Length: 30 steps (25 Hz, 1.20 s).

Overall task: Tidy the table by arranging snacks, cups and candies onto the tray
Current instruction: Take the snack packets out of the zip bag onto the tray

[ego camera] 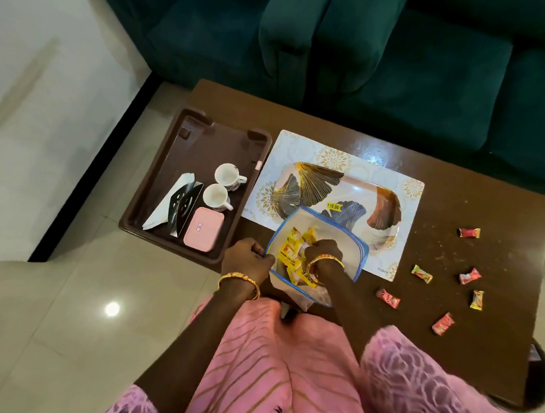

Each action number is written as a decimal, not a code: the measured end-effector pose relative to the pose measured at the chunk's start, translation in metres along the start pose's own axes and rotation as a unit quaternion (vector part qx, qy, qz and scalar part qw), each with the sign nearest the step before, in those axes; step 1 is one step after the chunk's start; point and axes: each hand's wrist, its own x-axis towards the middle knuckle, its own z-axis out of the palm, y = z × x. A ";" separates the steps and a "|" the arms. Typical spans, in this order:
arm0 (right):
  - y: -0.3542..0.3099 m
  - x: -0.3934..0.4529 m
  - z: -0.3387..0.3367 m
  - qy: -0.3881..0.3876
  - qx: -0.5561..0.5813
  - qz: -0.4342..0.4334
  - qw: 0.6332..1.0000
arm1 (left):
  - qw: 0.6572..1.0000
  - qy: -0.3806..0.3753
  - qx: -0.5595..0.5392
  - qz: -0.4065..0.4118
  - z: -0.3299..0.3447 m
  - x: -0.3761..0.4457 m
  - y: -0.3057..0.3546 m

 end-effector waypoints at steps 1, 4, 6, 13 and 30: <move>-0.003 -0.006 -0.006 0.041 0.011 0.005 0.999 | 1.000 0.006 0.011 0.000 0.000 0.000 0.000; 0.003 -0.040 -0.027 0.080 0.104 -0.034 0.991 | 0.999 0.013 0.043 0.001 0.000 0.002 0.005; 0.007 -0.062 -0.045 0.106 0.195 -0.048 0.974 | 0.999 0.000 0.031 -0.009 0.000 0.004 0.008; 0.009 -0.060 -0.086 0.007 0.501 -0.133 0.855 | 0.995 -0.041 -0.079 -0.051 0.002 0.012 0.016; 0.003 0.012 -0.127 -0.118 0.524 -0.102 0.837 | 0.998 -0.008 -0.048 -0.045 0.005 0.011 0.029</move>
